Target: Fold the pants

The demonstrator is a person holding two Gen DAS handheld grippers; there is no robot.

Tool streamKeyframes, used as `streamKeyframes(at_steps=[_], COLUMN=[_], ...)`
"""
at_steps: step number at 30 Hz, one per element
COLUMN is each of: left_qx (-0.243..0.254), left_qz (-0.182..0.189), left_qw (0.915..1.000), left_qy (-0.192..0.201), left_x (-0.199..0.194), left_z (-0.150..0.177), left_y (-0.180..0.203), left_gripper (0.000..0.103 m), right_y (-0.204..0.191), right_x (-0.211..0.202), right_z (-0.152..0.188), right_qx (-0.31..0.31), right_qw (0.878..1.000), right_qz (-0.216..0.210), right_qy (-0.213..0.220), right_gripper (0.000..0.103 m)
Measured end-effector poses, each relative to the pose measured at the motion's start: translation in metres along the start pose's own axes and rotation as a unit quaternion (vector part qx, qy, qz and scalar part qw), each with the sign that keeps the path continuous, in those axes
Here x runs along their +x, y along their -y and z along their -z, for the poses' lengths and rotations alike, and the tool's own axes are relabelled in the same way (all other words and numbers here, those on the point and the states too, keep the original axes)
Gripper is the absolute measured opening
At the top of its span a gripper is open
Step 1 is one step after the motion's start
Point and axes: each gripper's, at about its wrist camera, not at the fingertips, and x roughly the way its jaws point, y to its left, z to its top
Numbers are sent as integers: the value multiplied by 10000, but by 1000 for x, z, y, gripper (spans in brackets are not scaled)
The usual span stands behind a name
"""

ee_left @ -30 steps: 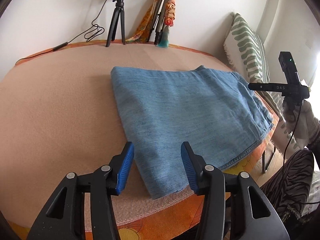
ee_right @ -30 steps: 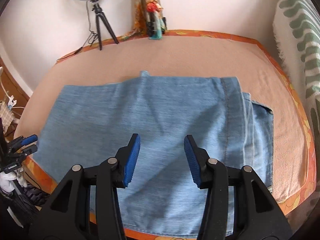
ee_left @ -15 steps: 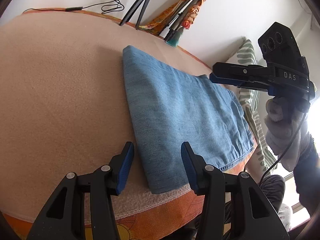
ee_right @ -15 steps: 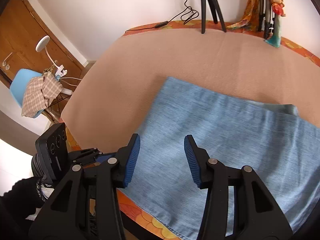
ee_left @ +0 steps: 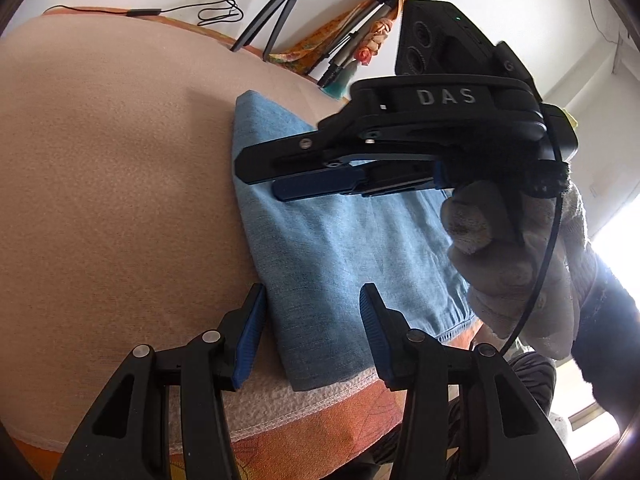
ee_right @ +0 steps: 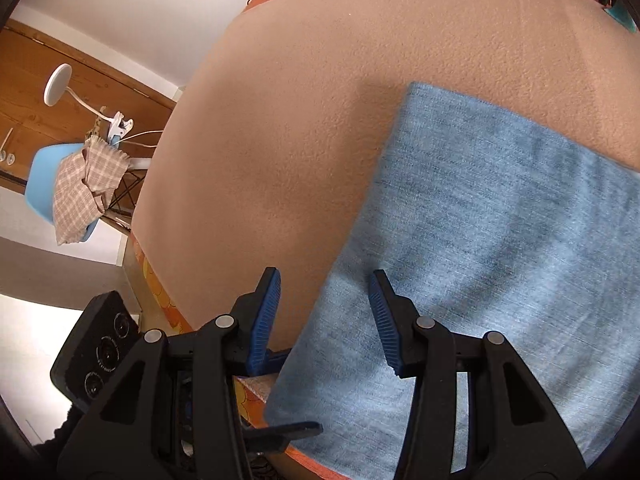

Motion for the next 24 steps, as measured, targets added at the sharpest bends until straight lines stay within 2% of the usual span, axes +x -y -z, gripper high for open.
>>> streamKeyframes(at_steps=[2, 5, 7, 11, 15, 18, 24], left_qx=[-17, 40, 100, 237, 428, 556, 719], left_qz=[65, 120, 138, 184, 213, 222, 191], left_qw=[10000, 9998, 9997, 9991, 9981, 9972, 9961], left_qy=[68, 144, 199, 311, 399, 449, 464], left_x=[-2, -5, -7, -10, -11, -13, -12], left_z=[0, 0, 0, -2, -3, -3, -6], left_y=[1, 3, 6, 14, 27, 35, 41], left_gripper=[43, 35, 29, 25, 25, 25, 25], right_y=[1, 2, 0, -10, -8, -15, -28], right_x=[8, 10, 6, -12, -22, -10, 18], right_z=[-3, -7, -9, -22, -40, -51, -61], right_qx=[32, 167, 164, -20, 87, -61, -278], right_qw=[10000, 9998, 9998, 9975, 9918, 9876, 9739], right_qz=[15, -123, -61, 667, 1217, 1557, 2237], right_qy=[-22, -19, 0, 234, 382, 190, -268], right_gripper=[48, 48, 48, 49, 60, 63, 63])
